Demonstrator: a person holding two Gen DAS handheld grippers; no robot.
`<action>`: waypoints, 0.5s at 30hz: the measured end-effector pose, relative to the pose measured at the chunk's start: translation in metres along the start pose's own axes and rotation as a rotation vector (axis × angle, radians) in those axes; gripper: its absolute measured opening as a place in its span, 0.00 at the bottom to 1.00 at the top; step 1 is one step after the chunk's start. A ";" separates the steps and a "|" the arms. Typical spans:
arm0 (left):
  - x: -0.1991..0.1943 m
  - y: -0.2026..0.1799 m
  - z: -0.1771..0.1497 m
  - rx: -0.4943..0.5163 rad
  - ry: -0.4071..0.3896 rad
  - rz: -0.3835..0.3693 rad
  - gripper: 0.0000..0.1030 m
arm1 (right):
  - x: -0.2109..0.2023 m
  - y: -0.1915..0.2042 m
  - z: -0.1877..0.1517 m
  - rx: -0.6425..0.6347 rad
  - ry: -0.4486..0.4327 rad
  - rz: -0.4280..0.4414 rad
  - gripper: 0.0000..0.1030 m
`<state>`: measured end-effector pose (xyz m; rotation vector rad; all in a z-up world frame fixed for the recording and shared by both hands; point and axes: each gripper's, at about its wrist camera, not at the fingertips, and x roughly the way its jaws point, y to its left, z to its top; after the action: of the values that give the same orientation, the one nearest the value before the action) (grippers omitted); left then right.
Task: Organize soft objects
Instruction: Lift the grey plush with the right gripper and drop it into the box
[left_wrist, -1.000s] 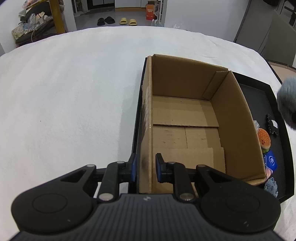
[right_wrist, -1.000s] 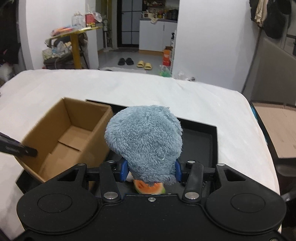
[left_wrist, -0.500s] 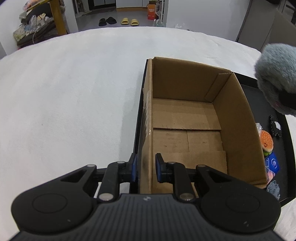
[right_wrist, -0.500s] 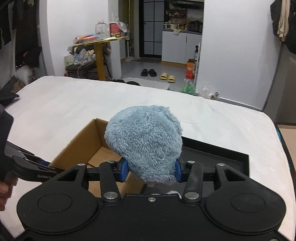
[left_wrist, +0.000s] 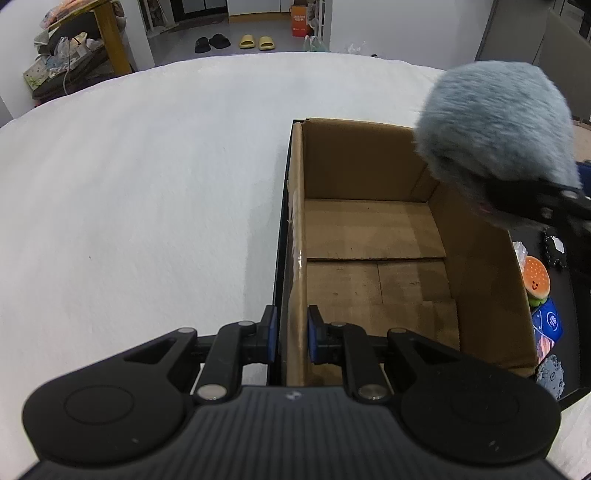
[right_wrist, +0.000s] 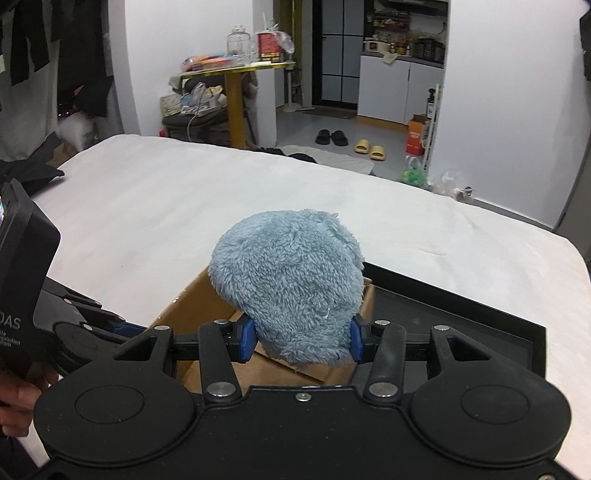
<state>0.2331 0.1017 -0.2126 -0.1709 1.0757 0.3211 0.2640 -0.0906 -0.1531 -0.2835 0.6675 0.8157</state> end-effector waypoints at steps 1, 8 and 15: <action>0.000 0.000 0.000 0.001 0.002 -0.002 0.15 | 0.002 0.002 0.001 -0.001 0.002 0.002 0.45; 0.001 0.007 0.004 -0.016 0.018 -0.023 0.15 | 0.010 0.011 0.005 -0.025 0.015 0.021 0.45; 0.001 0.012 0.007 -0.043 0.018 -0.041 0.15 | 0.027 0.018 0.007 -0.025 0.042 0.039 0.45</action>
<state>0.2349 0.1152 -0.2099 -0.2340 1.0820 0.3064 0.2667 -0.0596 -0.1644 -0.3118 0.7049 0.8581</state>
